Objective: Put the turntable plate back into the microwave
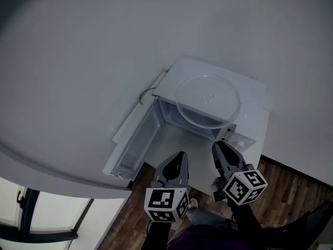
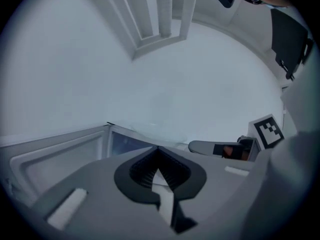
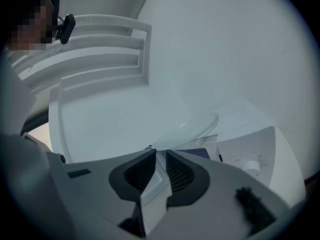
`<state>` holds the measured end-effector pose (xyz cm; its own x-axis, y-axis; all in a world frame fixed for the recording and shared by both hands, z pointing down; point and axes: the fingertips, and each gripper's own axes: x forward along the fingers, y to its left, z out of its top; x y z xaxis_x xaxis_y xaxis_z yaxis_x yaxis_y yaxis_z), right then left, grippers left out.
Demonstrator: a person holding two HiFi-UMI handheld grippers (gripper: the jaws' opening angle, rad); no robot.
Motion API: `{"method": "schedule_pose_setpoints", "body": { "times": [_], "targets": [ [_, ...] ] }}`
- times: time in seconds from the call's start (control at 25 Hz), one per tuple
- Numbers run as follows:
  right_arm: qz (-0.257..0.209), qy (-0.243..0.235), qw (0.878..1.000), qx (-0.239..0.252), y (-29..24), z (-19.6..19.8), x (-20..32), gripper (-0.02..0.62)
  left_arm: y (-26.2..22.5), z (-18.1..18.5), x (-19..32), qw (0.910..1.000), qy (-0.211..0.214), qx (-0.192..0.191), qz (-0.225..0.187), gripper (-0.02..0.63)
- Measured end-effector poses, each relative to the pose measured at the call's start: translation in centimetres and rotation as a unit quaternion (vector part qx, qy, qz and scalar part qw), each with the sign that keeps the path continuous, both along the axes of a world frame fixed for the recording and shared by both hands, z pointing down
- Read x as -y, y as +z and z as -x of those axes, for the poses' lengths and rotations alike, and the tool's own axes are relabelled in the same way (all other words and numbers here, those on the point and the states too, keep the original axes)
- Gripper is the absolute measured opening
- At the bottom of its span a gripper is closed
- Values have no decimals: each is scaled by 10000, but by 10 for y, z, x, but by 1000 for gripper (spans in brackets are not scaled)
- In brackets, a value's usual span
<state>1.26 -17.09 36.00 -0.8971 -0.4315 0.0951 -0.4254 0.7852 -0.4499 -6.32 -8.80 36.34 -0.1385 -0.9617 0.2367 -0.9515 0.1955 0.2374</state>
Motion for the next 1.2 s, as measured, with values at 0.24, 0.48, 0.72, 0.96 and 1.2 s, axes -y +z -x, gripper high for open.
{"method": "schedule_pose_setpoints", "body": {
  "times": [0.24,0.48,0.72,0.96,1.2],
  "targets": [
    [251,87,9996,133,0,-18,19,87,7,-11,49,9948,750,-668,-181,5],
    [861,223,9953,382,10,-8,26,104,14,-5,73,9821,1233,-1413,-151,133],
    [1806,969,9694,1351,14,-4,48,142,17,35,95,9580,1480,-2438,-296,162],
    [2265,1677,9472,1529,26,8,59,143,33,57,120,9460,1438,-2904,9,191],
    [2357,1876,9382,1705,29,31,67,143,34,42,136,9116,2093,-3535,147,193]
  ]
}}
